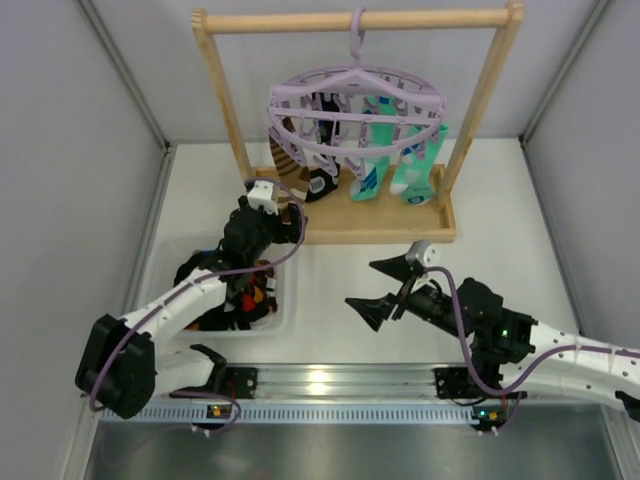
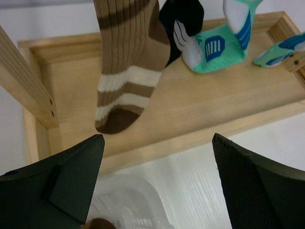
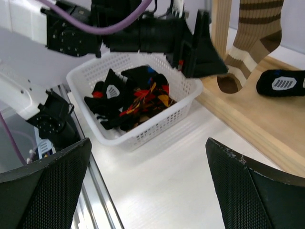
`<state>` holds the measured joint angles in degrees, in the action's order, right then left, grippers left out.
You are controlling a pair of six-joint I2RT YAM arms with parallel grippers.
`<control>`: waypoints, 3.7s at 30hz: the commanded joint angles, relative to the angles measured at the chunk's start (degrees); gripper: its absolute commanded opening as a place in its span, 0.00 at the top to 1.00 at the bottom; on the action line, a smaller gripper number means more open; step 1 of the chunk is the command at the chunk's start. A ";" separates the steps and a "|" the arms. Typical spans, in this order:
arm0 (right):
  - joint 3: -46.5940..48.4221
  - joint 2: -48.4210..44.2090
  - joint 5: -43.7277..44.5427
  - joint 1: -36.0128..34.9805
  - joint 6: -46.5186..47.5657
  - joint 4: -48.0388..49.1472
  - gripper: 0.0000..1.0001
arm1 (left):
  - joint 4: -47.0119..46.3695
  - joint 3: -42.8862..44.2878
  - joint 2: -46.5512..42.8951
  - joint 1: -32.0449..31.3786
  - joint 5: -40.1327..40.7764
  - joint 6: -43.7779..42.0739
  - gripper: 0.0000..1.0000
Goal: Remove the socks clipped to the hanger
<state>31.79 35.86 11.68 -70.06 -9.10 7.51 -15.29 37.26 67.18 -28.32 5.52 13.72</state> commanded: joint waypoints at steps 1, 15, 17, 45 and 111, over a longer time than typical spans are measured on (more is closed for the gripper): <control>-1.55 -0.96 -2.10 0.37 0.84 -1.36 0.01 | -12.92 4.66 2.77 1.59 1.69 -6.50 0.02; -2.70 0.53 -20.46 0.37 5.15 2.32 0.00 | -22.59 13.98 23.78 15.31 -22.54 -12.04 0.02; -3.57 1.32 -22.75 0.37 6.11 3.65 0.01 | -22.68 16.18 25.63 15.92 -24.67 -12.04 0.02; -4.28 -1.92 -4.15 0.37 0.85 6.03 0.01 | -27.78 -0.67 4.83 1.08 -2.74 -3.17 1.00; 70.51 45.00 34.73 9.07 4.71 -48.64 0.41 | -27.60 8.27 17.64 -53.95 39.48 -13.19 1.00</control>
<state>99.22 80.18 45.82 -61.32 -5.39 -38.70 -40.38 43.51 84.29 -81.60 44.45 1.06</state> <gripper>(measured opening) 0.594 0.022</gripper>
